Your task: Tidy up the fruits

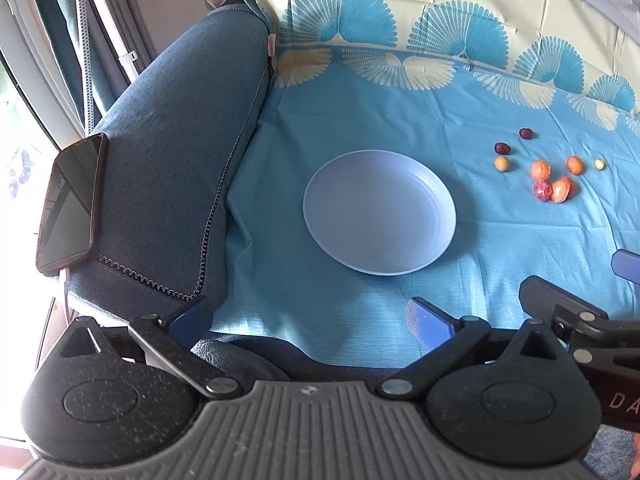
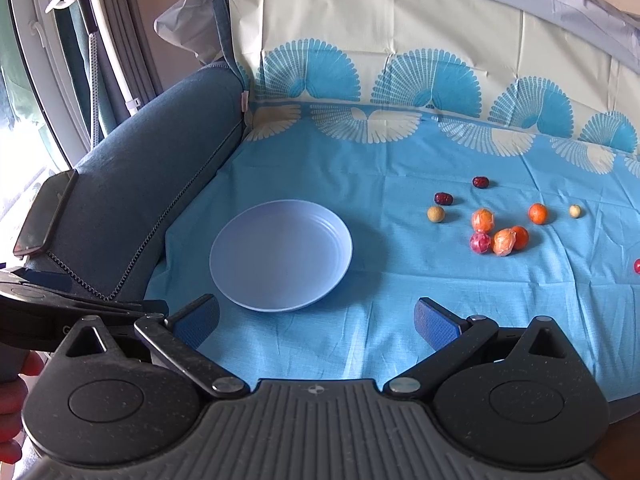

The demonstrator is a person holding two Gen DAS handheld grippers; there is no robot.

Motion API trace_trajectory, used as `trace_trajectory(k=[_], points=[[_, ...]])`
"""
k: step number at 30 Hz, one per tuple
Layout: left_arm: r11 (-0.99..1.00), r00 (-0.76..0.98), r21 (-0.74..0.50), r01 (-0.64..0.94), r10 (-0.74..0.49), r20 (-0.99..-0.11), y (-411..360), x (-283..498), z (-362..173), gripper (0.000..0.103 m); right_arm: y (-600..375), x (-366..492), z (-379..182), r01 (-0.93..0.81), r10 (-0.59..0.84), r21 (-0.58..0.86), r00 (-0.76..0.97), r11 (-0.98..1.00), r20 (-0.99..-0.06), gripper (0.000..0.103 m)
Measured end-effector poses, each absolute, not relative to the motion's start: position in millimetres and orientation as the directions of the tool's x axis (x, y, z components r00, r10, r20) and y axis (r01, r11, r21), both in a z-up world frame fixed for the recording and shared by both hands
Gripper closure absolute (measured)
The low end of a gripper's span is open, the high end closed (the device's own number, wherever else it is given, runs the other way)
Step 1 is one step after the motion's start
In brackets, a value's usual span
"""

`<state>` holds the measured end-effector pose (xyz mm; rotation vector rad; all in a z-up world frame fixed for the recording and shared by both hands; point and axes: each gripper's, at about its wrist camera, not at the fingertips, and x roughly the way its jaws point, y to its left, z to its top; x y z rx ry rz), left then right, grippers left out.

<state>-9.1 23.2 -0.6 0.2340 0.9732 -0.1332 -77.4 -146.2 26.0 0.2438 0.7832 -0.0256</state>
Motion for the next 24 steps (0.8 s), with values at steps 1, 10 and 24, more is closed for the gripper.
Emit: trace_trajectory(k=[1, 10, 24], points=[[0.967, 0.560, 0.137, 0.217, -0.008, -0.829, 22.9, -9.6, 0.3, 0.000, -146.0, -78.2, 26.9, 0.113, 0.066, 0.207, 0.712, 0.972, -0.699, 0.001], [0.968, 0.570, 0.138, 0.207, -0.005, -0.822, 26.3, -16.5, 10.9, 0.000, -143.3, -85.3, 35.4, 0.102, 0.062, 0.195, 0.722, 0.976, -0.689, 0.001], [0.963, 0.499, -0.017, 0.270, -0.155, -0.853, 5.5, -11.3, 10.6, 0.000, -189.6, -99.2, 38.3, 0.241, -0.050, 0.234, 0.788, 0.942, -0.614, 0.001]])
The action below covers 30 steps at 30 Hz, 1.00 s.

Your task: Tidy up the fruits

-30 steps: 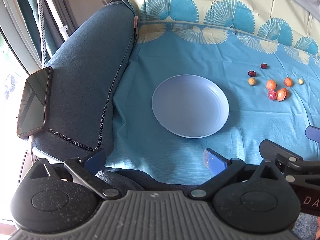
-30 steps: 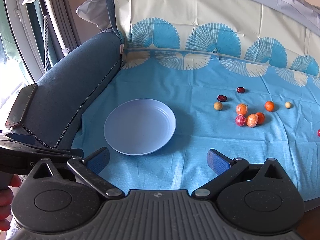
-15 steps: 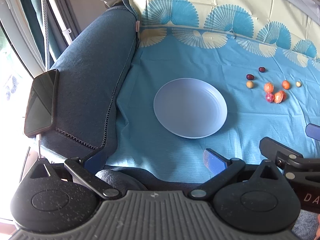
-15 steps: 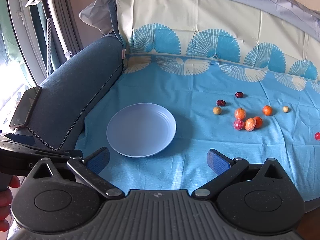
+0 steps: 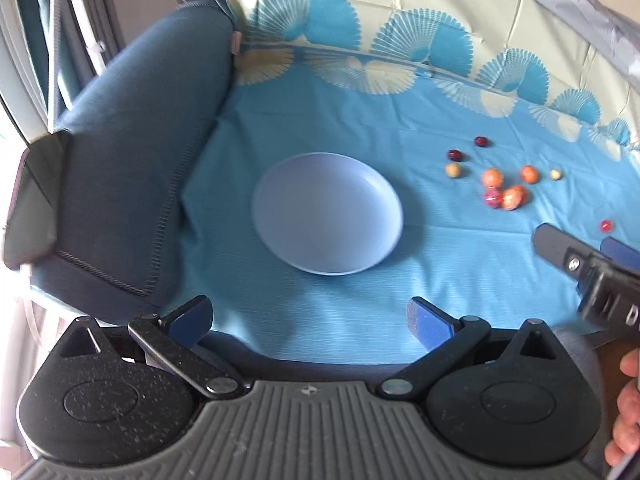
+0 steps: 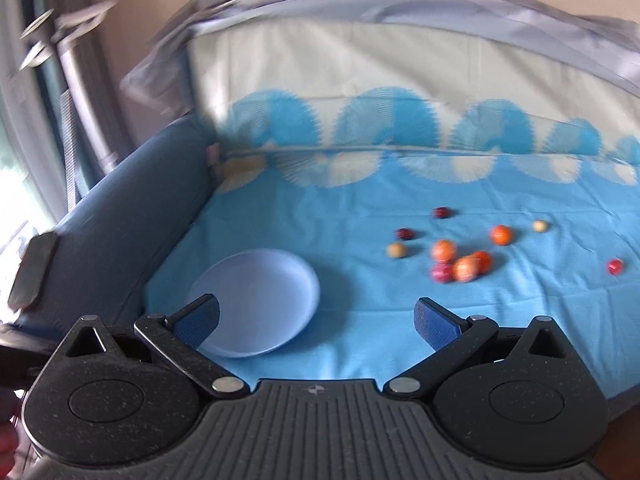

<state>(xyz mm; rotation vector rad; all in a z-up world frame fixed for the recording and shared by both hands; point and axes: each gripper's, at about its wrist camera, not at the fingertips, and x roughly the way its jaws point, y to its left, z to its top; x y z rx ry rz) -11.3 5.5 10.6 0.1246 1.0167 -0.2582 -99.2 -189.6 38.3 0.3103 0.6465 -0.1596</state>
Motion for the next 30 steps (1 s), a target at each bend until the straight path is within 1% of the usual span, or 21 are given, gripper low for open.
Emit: trace_trajectory(k=[2, 4, 10, 13, 17, 19, 23, 25, 30], points=[[0.958, 0.486, -0.062, 0.281, -0.198, -0.851, -6.1, -9.5, 6.4, 0.000, -214.1, -103.4, 29.5, 0.309, -0.106, 0.240, 0.788, 0.920, -0.607, 0.001], [0.955, 0.483, -0.073, 0.289, -0.211, -0.850, -22.6, -5.6, 1.0, 0.000, -242.4, -107.3, 17.8, 0.381, -0.168, 0.240, 0.776, 0.893, -0.608, 0.001], [0.932, 0.466, 0.018, 0.362, -0.164, -0.870, -101.9, 23.4, -22.5, 0.000, -342.5, -120.4, -22.2, 0.597, -0.347, 0.235, 0.695, 0.767, -0.630, 0.001], [0.915, 0.452, 0.017, 0.402, -0.183, -0.873, -146.9, 44.7, -34.7, 0.000, -397.6, -122.5, -42.5, 0.694, -0.438, 0.223, 0.636, 0.685, -0.635, 0.001], [0.892, 0.457, 0.025, 0.452, -0.207, -0.865, -213.5, 82.8, -54.1, 0.000, -470.2, -109.0, -79.0, 0.817, -0.575, 0.151, 0.510, 0.557, -0.640, 0.001], [0.880, 0.456, 0.050, 0.472, -0.195, -0.869, -250.2, 104.7, -66.3, 0.000, -505.7, -95.9, -103.5, 0.847, -0.595, 0.118, 0.456, 0.518, -0.662, 0.001], [0.834, 0.444, 0.096, 0.543, -0.188, -0.876, -313.1, 142.1, -97.6, 0.000, -564.5, -70.6, -155.3, 0.886, -0.588, 0.102, 0.383, 0.452, -0.712, 0.001], [0.816, 0.423, 0.119, 0.565, -0.163, -0.891, -337.8, 157.4, -117.3, 0.000, -584.4, -59.1, -177.6, 0.897, -0.604, 0.077, 0.354, 0.435, -0.714, 0.001], [0.805, 0.352, 0.096, 0.586, -0.146, -0.925, -366.6, 184.2, -154.0, 0.000, -622.4, -37.3, -216.5, 0.906, -0.627, 0.051, 0.330, 0.419, -0.706, 0.001]])
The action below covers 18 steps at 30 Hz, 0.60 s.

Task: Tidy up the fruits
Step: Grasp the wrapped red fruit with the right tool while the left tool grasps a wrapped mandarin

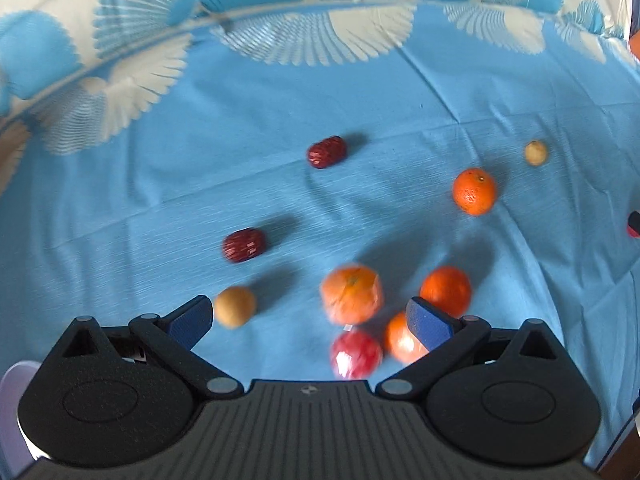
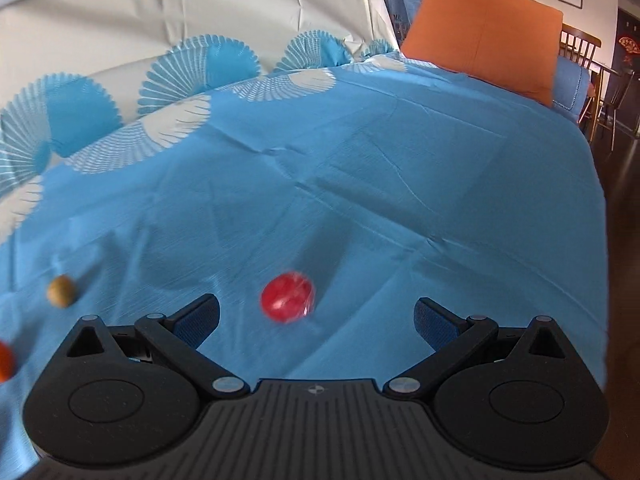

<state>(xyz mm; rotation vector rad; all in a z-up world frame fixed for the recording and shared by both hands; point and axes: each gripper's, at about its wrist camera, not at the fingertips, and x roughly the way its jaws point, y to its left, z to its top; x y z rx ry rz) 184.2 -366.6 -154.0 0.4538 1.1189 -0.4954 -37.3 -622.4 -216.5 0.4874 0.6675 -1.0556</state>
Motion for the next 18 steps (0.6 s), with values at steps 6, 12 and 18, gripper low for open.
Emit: trace_trajectory(k=[6, 12, 18], points=[[0.789, 0.304, 0.063, 0.611, -0.160, -0.939, -377.6, 191.5, -164.4, 0.003, -635.0, -23.3, -233.5, 0.893, -0.622, -0.006, 0.309, 0.451, -0.719, 0.001], [0.790, 0.226, 0.029, 0.612, -0.139, -0.964, -378.0, 194.2, -176.5, 0.058, -631.6, -25.7, -233.2, 0.880, -0.624, 0.010, 0.344, 0.475, -0.702, 0.013], [0.780, 0.276, 0.014, 0.626, -0.205, -0.939, -365.2, 182.4, -158.2, 0.066, -622.3, -23.3, -218.8, 0.800, -0.578, 0.007, 0.440, 0.600, -0.687, 0.070]])
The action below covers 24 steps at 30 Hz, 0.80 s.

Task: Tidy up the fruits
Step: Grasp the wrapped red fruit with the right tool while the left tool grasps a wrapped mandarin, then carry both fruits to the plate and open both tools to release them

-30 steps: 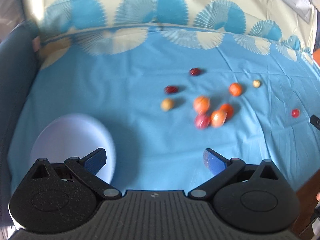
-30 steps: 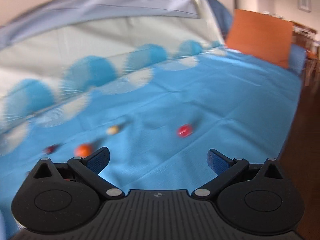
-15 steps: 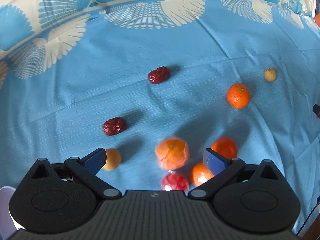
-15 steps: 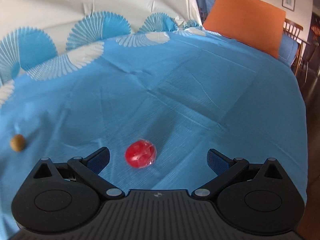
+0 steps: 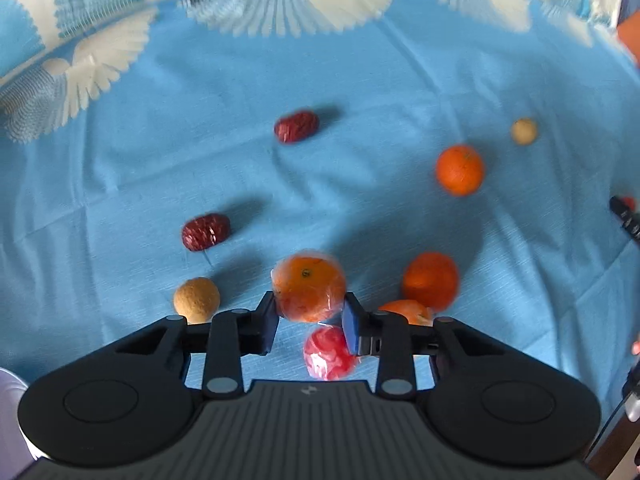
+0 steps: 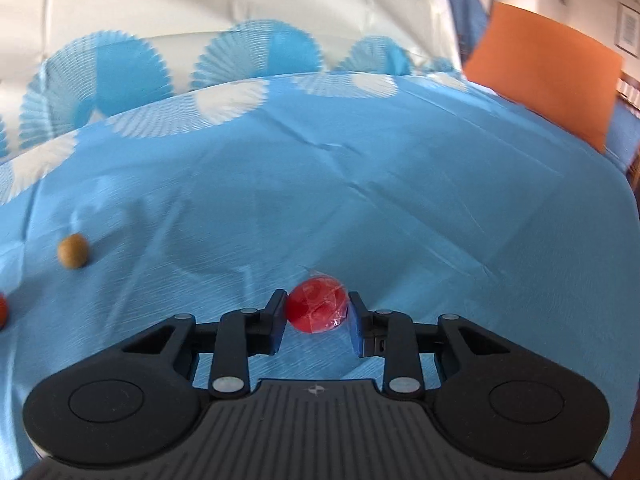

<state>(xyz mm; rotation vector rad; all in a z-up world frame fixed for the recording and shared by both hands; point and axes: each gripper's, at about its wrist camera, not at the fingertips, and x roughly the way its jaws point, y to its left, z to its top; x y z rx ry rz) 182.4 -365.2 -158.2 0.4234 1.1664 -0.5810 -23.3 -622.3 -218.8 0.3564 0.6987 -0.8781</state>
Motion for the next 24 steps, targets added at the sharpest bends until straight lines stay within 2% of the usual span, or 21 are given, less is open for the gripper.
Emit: trace_trajectory(k=[5, 9, 15, 20, 24], points=[[0.781, 0.354, -0.006, 0.625, -0.289, -0.889, -329.8, 155.5, -102.2, 0.066, -590.1, -37.8, -175.3, 0.752, -0.573, 0.025, 0.523, 0.659, -0.631, 0.070], [0.823, 0.430, 0.007, 0.568, -0.290, -0.855, -274.9, 127.2, -56.4, 0.066, -537.6, -54.4, -122.2, 0.668, -0.507, 0.094, 0.641, 0.738, -0.576, 0.070], [0.888, 0.492, 0.026, 0.459, -0.229, -0.840, -175.3, 85.6, -10.0, 0.066, -426.3, -63.8, -55.3, 0.459, -0.311, 0.187, 0.798, 0.869, -0.516, 0.070], [0.915, 0.534, 0.059, 0.399, -0.179, -0.826, -98.4, 40.5, 15.1, 0.066, -330.4, -68.2, -14.6, 0.285, -0.121, 0.240, 0.839, 0.928, -0.530, 0.070], [0.929, 0.540, 0.022, 0.369, -0.195, -0.819, -51.4, 3.8, 30.7, 0.066, -263.4, -79.2, 11.5, 0.158, 0.000, 0.255, 0.851, 0.954, -0.526, 0.070]])
